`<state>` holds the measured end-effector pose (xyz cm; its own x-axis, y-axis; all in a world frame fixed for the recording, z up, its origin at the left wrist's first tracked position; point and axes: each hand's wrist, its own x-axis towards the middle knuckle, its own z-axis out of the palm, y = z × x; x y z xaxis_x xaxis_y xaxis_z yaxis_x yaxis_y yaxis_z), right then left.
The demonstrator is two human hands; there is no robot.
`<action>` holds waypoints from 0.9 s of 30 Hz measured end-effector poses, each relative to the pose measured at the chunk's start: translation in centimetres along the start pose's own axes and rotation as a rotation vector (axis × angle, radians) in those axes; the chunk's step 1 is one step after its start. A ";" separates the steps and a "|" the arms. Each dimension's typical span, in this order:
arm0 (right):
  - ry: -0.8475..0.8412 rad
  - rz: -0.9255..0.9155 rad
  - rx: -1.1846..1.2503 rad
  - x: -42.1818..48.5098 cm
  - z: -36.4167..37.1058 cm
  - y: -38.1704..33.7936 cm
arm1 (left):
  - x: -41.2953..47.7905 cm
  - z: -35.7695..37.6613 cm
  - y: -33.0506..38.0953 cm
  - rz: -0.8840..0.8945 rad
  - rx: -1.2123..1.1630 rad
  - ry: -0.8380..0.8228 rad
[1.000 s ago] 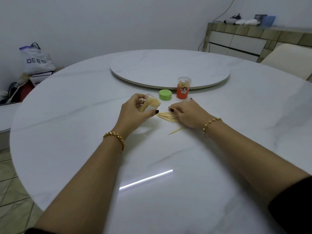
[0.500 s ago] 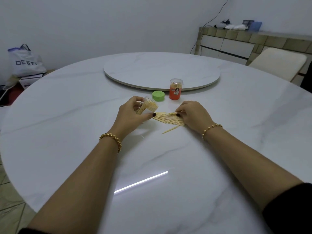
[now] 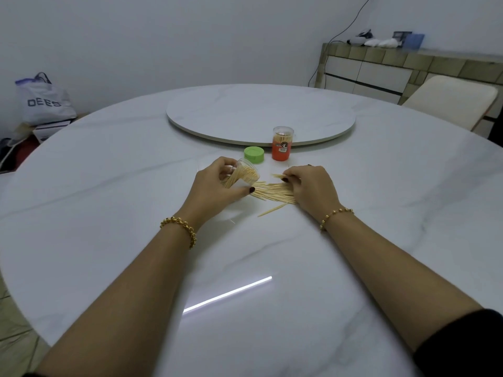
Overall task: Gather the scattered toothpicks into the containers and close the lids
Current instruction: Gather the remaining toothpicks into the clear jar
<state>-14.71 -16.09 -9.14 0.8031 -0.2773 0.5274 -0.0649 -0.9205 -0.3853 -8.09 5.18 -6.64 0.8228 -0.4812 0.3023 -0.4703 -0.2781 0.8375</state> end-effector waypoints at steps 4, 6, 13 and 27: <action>0.138 0.035 0.215 -0.1 -0.6 -0.9 | -0.1 0.0 0.1 0.008 0.007 0.000; 0.175 0.071 0.326 0.0 -1.2 -1.5 | -0.1 0.1 0.2 0.016 0.011 -0.005; 0.210 0.262 0.938 1.1 -2.9 -4.7 | -0.1 0.5 0.4 0.048 0.030 -0.011; 0.024 0.272 1.164 0.3 -2.0 -7.6 | -0.3 0.9 0.9 0.075 0.011 -0.011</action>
<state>-15.15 -9.71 -4.51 0.8340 -0.4409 0.3318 0.3545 -0.0326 -0.9345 -9.05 4.34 -6.36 0.7816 -0.5100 0.3593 -0.5342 -0.2495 0.8077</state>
